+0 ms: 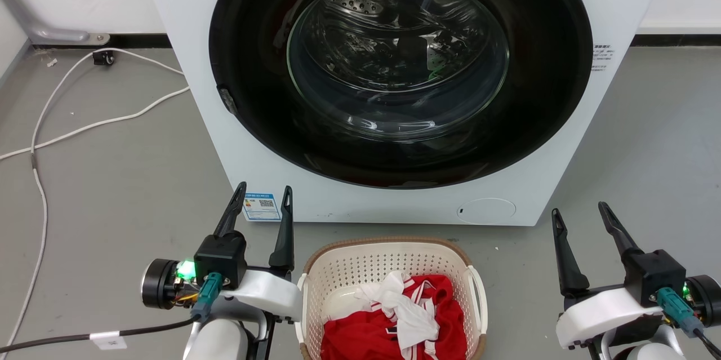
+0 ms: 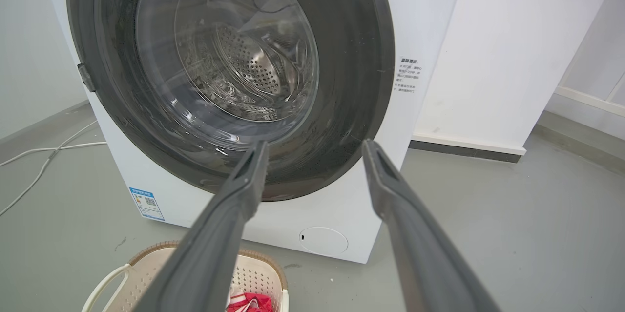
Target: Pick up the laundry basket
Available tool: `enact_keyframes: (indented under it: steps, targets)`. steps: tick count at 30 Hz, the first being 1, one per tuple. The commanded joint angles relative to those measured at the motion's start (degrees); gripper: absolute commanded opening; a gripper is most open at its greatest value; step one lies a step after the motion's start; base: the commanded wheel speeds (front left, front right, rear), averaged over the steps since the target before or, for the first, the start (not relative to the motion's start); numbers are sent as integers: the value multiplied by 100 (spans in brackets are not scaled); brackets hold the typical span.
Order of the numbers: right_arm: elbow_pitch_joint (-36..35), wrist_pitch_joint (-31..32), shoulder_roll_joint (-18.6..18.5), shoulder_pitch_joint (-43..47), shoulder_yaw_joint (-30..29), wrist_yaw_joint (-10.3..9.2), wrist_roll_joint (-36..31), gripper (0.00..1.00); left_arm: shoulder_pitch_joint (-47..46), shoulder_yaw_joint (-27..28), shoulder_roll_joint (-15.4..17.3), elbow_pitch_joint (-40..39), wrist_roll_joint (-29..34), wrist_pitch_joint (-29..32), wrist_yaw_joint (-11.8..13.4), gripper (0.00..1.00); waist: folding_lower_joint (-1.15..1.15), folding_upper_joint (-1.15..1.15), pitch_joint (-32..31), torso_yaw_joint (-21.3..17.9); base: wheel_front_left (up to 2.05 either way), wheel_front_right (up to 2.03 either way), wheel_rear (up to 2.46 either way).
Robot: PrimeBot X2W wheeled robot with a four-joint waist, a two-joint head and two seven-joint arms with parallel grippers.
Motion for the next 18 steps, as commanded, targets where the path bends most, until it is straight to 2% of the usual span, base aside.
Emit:
enact_keyframes:
  steps: [1,18]
  targets:
    - [-32,-31,20,56,4,-2,-79,100,-83,-15,3,3,115,-60,25,100,0,0,1,1,0,0,0]
    - [-32,-70,21,31,-1,-2,-54,100,-50,1,-16,45,219,-82,-2,100,0,0,30,44,0,0,0]
